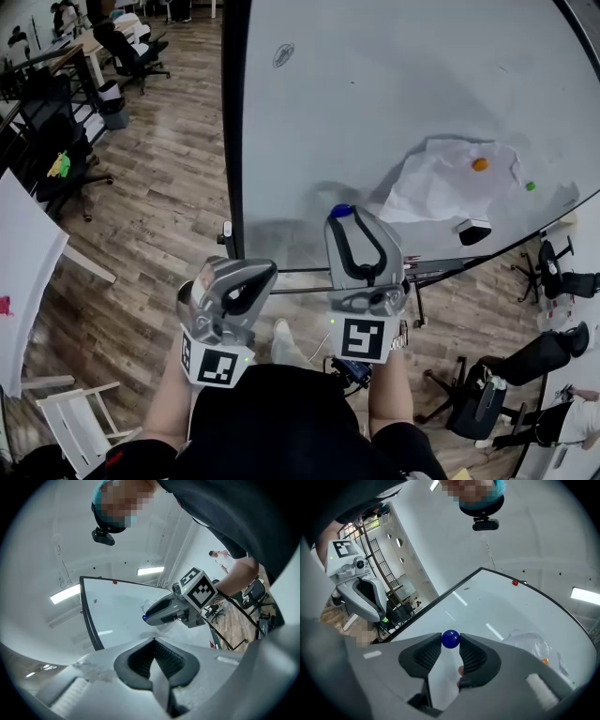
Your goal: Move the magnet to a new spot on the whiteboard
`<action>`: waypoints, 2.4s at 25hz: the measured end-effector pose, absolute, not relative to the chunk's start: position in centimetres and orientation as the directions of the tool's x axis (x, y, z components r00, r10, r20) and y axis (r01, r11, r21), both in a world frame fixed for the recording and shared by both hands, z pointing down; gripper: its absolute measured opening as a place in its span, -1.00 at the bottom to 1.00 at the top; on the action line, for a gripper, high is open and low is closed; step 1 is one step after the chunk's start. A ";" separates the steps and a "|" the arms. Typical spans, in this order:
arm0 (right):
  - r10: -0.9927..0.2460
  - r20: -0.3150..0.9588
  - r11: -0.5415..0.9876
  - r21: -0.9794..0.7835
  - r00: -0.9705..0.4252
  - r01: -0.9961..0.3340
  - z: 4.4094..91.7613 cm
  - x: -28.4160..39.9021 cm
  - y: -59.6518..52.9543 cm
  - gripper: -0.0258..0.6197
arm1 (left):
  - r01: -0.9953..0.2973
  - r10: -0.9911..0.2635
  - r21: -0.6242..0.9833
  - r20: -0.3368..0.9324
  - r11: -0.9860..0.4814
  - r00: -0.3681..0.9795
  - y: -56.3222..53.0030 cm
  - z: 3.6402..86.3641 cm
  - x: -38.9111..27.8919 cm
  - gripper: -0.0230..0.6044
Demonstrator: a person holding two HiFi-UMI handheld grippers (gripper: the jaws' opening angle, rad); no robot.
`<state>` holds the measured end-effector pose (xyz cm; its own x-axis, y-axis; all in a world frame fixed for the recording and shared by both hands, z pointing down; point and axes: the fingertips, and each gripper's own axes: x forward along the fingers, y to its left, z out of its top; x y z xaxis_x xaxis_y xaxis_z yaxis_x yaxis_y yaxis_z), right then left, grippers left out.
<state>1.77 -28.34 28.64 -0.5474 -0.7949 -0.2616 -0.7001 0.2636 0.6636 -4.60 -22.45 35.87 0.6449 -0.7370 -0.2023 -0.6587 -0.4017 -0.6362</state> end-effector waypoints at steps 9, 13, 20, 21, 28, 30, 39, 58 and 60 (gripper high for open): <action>-0.812 -0.264 0.251 0.647 -0.520 -0.720 29.4 2.7 -25.5 -0.54 | -0.646 -0.722 -0.641 -0.200 -0.415 0.662 -20.3 36.1 -4.2 -0.92; -0.821 -0.258 0.246 0.645 -0.509 -0.724 29.9 2.9 -24.0 -0.54 | -0.637 -0.709 -0.647 -0.206 -0.418 0.675 -19.4 35.7 -4.0 -0.92; -0.840 -0.250 0.235 0.632 -0.482 -0.738 30.8 3.8 -21.5 -0.54 | -0.629 -0.692 -0.636 -0.200 -0.447 0.694 -17.8 36.2 -3.5 -0.92; -0.841 -0.250 0.235 0.630 -0.480 -0.740 31.0 3.9 -21.2 -0.54 | -0.628 -0.691 -0.635 -0.198 -0.450 0.696 -17.6 36.3 -3.5 -0.92; -0.850 -0.239 0.234 0.627 -0.469 -0.743 31.8 4.0 -19.5 -0.54 | -0.612 -0.673 -0.643 -0.197 -0.460 0.713 -16.6 36.1 -3.1 -0.92; -0.852 -0.238 0.232 0.626 -0.466 -0.744 32.0 4.2 -19.1 -0.54 | -0.611 -0.671 -0.642 -0.196 -0.463 0.715 -16.4 36.2 -3.0 -0.92; -0.870 -0.206 0.243 0.613 -0.449 -0.752 33.5 5.0 -17.9 -0.54 | -0.614 -0.669 -0.637 -0.201 -0.465 0.715 -15.8 36.2 -2.9 -0.92; -0.871 -0.196 0.245 0.622 -0.451 -0.744 34.0 6.0 -17.2 -0.54 | -0.610 -0.663 -0.636 -0.199 -0.473 0.722 -15.5 36.4 -1.6 -0.92; -0.870 -0.192 0.249 0.624 -0.454 -0.741 34.1 5.9 -17.3 -0.54 | -0.610 -0.664 -0.635 -0.197 -0.474 0.721 -15.6 36.6 -1.5 -0.92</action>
<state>5.94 -17.29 34.08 -0.4541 -0.8701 -0.1918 -0.7408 0.2490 0.6239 -1.52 -15.59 36.59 0.7209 -0.6644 -0.1971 -0.6103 -0.4739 -0.6348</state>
